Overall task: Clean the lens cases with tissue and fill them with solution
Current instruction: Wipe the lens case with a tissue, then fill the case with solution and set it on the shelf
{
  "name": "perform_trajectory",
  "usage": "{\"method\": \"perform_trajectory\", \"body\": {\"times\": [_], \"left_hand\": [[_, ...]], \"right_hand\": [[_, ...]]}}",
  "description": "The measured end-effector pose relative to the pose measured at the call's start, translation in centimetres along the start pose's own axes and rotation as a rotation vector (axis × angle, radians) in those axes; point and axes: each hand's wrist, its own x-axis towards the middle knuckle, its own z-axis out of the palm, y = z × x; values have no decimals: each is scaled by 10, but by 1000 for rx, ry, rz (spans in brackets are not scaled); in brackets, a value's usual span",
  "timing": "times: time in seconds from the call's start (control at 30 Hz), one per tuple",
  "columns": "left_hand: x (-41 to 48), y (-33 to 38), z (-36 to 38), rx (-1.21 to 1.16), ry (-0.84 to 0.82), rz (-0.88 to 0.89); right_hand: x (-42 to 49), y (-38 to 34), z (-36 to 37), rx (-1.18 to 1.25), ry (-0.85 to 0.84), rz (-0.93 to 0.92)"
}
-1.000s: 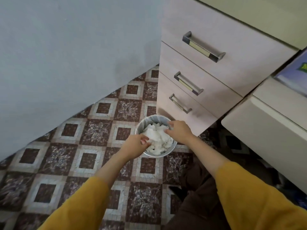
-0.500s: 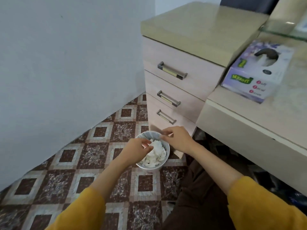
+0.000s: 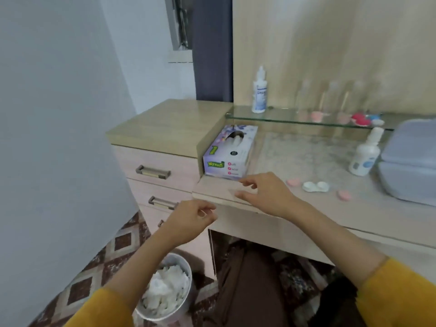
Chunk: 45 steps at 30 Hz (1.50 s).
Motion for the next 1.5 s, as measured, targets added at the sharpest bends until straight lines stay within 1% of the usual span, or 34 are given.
{"method": "perform_trajectory", "body": {"times": [0.17, 0.4, 0.53, 0.6, 0.83, 1.0, 1.1, 1.2, 1.33, 1.5], "left_hand": [[40, 45, 15, 31, -32, 116], [91, 85, 58, 3, -119, 248], [118, 93, 83, 22, -110, 264], [128, 93, 92, 54, -95, 305], [142, 80, 109, 74, -57, 384], [143, 77, 114, 73, -45, 396], [142, 77, 115, 60, -36, 396], [142, 77, 115, 65, -31, 396], [143, 77, 115, 62, -30, 394], [142, 77, 114, 49, -29, 401]], "right_hand": [[-23, 51, -41, -42, 91, 147], [-59, 109, -71, -66, 127, 337], [-76, 134, -82, -105, 136, 422], [-82, 146, -87, -131, 143, 452], [-82, 185, -112, -135, 250, 606], [-60, 205, -134, -64, 404, 636], [-41, 214, -141, 31, 476, 676], [-23, 220, -142, 96, 481, 729], [-8, 225, -136, 192, 490, 742], [1, 230, -122, 189, 540, 728]]}}
